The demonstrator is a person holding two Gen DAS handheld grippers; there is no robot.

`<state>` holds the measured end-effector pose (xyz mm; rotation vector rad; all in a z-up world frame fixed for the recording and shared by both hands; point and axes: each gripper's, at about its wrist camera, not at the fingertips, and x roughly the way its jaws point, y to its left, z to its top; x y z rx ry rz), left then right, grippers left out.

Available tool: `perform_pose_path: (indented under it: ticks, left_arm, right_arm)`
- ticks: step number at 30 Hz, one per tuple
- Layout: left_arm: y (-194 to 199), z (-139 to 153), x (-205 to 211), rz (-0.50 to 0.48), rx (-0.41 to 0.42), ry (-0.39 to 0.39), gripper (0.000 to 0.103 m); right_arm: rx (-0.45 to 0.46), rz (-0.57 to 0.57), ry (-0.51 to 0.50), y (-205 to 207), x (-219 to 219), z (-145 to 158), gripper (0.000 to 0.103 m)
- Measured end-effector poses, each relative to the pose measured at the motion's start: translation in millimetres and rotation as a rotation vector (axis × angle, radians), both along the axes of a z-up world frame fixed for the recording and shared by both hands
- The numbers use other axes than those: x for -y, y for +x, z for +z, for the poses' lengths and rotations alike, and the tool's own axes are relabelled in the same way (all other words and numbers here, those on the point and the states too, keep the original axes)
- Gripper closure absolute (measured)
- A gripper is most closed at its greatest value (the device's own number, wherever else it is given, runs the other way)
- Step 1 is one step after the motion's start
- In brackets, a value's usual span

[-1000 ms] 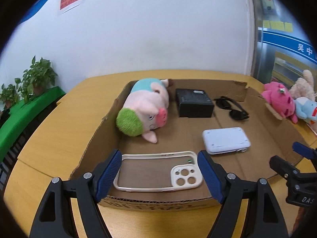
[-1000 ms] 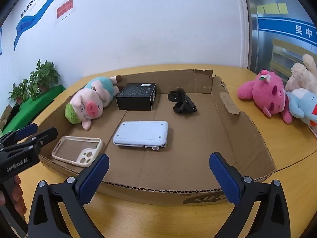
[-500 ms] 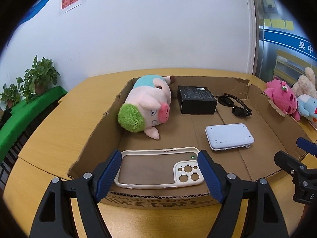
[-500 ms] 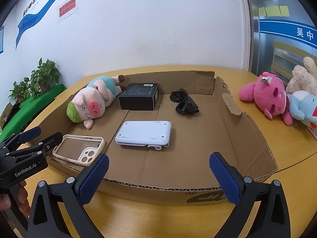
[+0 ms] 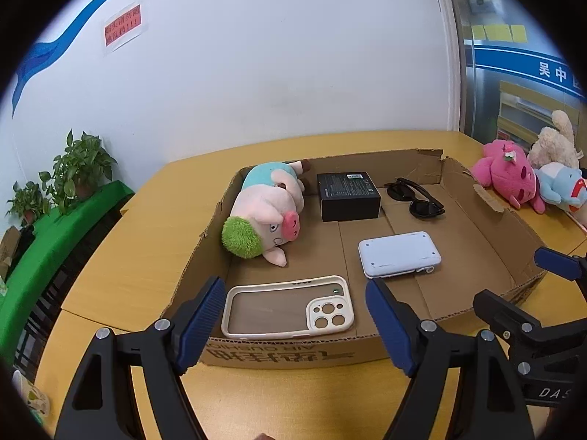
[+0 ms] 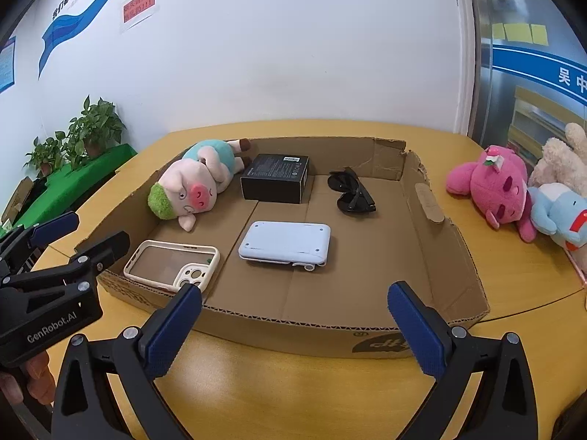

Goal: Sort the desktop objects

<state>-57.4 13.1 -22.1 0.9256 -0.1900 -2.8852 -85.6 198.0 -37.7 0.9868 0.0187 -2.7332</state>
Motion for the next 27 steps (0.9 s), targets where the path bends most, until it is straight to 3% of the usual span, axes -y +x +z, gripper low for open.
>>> perform_pose_path:
  ticks: [27]
  left_arm:
    - [22.4, 12.0, -5.6, -0.005, 0.026, 0.026, 0.023]
  right_arm:
    - [-0.001, 0.015, 0.005, 21.6, -2.9, 11.1, 0.000]
